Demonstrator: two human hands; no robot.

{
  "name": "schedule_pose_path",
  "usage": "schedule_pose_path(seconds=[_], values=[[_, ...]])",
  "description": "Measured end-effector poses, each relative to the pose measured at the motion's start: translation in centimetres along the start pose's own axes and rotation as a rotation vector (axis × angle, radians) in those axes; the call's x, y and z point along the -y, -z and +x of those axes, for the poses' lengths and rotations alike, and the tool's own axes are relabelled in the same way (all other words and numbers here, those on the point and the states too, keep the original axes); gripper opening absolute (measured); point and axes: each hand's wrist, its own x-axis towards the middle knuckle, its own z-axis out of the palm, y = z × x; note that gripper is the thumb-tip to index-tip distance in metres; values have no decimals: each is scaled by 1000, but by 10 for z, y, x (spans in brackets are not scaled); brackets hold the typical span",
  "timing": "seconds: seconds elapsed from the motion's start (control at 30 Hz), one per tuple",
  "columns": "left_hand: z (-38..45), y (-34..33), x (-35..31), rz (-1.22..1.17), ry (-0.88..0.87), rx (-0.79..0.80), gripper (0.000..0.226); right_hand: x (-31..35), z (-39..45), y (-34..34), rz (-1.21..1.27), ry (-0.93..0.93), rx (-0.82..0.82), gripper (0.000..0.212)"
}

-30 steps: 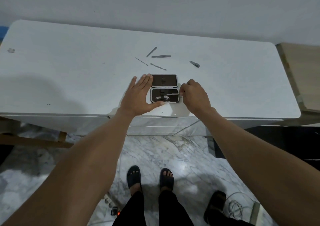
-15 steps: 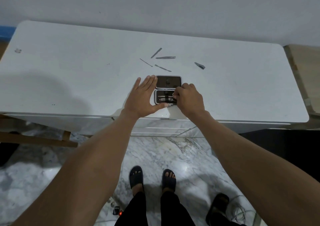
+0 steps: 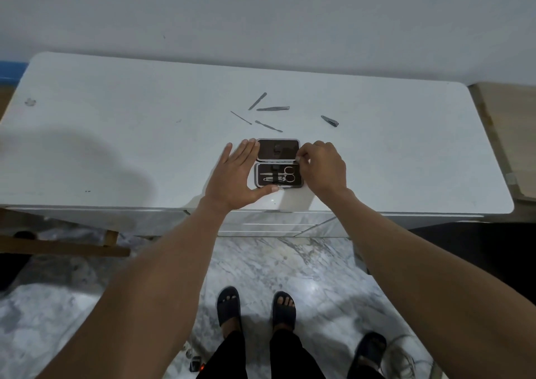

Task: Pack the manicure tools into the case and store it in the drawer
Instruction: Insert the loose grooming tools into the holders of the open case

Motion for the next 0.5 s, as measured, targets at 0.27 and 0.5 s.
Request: schedule_pose_path(seconds=[0.27,0.5], values=[[1,-4,2,-10,-7,-41,113,-28,52,3,136,-285,-172,18],[2,-6,4,2,-11,-45,115,-47,83,-2,115,-362,-237,21]])
